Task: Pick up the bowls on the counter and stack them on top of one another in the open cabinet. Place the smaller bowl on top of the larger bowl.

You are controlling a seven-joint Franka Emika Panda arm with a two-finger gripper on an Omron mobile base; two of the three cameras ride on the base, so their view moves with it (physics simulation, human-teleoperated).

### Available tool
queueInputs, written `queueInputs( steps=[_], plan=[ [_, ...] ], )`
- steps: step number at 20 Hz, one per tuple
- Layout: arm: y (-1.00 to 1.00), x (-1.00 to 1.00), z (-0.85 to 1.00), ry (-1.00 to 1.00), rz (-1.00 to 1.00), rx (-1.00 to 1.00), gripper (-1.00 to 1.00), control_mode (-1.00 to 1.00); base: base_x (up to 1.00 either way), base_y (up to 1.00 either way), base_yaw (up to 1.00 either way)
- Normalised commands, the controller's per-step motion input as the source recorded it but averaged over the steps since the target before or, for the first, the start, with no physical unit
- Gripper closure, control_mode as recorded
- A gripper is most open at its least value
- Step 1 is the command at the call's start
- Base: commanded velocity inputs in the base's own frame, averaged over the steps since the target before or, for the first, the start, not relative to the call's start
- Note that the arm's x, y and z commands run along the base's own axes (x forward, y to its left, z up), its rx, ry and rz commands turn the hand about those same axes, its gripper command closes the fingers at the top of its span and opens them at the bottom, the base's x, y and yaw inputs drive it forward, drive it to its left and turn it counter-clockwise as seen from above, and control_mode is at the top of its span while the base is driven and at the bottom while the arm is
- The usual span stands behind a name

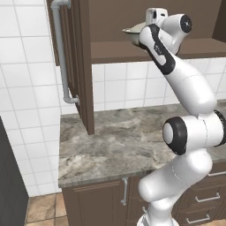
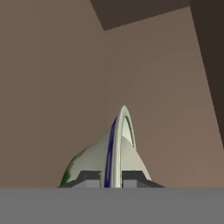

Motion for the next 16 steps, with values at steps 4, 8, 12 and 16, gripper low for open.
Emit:
queueInputs(
  steps=[4,8,12,16],
  plan=[
    [-0.16,0.21,0.00,0.01,0.00,0.03,1.00,-1.00,0.00,0.00,0.00],
    [-0.05,0.13,-0.03,0.00,0.00,0.00,1.00,-1.00,0.00,0.00,0.00],
    [0.00,0.05,-0.03,0.00,0.00,0.00,1.00,-1.00,0.00,0.00,0.00],
    [0.00,0.00,0.00,0.00,0.00,0.00,1.00,-1.00,0.00,0.00,0.00]
  ],
)
